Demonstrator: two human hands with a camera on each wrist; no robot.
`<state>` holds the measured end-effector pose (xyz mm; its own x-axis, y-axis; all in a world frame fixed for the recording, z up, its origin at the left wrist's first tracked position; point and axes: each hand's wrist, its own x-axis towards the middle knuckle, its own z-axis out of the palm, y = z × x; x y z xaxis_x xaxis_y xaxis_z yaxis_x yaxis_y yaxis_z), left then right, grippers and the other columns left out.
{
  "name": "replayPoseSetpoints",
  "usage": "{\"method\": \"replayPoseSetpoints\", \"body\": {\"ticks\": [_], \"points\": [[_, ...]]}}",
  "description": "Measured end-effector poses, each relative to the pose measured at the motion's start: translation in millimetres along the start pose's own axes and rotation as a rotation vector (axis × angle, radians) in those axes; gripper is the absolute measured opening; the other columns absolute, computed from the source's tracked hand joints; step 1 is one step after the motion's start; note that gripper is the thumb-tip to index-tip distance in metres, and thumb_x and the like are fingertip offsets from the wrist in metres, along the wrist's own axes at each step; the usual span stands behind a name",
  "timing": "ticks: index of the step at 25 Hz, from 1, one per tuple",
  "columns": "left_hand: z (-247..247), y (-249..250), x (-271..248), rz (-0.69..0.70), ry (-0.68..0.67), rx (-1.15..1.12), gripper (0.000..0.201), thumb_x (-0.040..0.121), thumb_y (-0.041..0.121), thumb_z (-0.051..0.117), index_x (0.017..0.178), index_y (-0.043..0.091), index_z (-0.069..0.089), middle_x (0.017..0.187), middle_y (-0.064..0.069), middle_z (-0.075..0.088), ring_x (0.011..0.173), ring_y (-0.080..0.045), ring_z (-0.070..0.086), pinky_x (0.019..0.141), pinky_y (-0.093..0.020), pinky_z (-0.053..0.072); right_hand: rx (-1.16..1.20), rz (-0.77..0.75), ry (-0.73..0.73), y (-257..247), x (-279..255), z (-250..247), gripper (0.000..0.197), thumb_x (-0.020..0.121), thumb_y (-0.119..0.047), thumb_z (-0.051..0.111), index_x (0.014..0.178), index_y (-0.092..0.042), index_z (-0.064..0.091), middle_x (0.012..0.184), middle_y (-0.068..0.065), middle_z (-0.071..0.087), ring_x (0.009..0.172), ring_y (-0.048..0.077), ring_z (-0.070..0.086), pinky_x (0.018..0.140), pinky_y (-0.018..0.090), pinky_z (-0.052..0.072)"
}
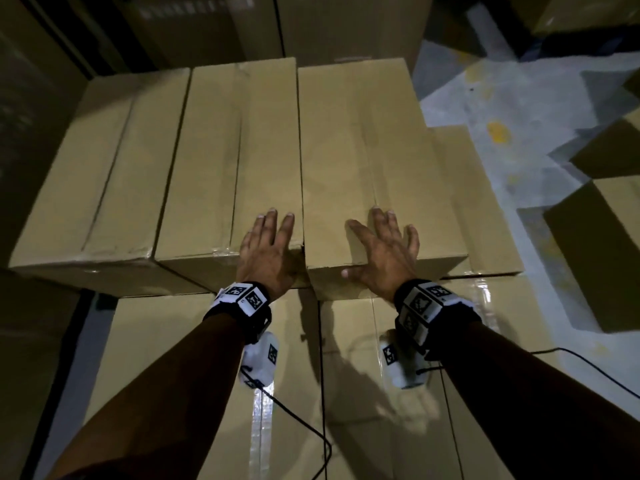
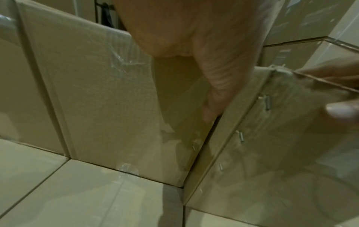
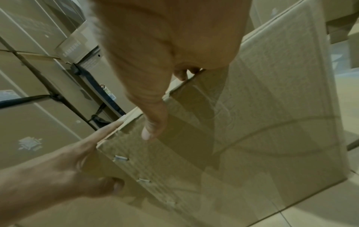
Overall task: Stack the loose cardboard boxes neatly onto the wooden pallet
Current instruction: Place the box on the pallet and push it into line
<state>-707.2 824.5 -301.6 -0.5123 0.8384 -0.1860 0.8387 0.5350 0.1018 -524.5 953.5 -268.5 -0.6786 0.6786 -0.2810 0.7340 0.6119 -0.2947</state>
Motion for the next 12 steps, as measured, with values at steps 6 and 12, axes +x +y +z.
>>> {"method": "replayPoseSetpoints", "body": {"ticks": [6, 12], "points": [[-7, 2, 0, -0.017, -0.072, -0.041, 0.124, 0.071, 0.072, 0.07, 0.156, 0.033, -0.011, 0.165, -0.004, -0.017, 0.152, -0.027, -0.011, 0.122, -0.046, 0.002, 0.01, 0.001, 0.006, 0, 17, -7, 0.09, 0.082, -0.054, 0.074, 0.155, -0.043, 0.022, 0.169, 0.002, -0.004, 0.155, 0.025, -0.008, 0.12, 0.052, -0.005], [-5, 8, -1, -0.054, 0.008, -0.005, 0.094, 0.086, 0.078, 0.038, 0.157, 0.037, -0.006, 0.166, -0.005, -0.01, 0.153, -0.027, -0.005, 0.122, -0.044, 0.004, -0.002, 0.001, 0.004, 0, 32, -11, 0.091, 0.082, -0.054, 0.074, 0.155, -0.043, 0.022, 0.169, 0.003, -0.003, 0.155, 0.027, -0.007, 0.12, 0.054, -0.004]]}}
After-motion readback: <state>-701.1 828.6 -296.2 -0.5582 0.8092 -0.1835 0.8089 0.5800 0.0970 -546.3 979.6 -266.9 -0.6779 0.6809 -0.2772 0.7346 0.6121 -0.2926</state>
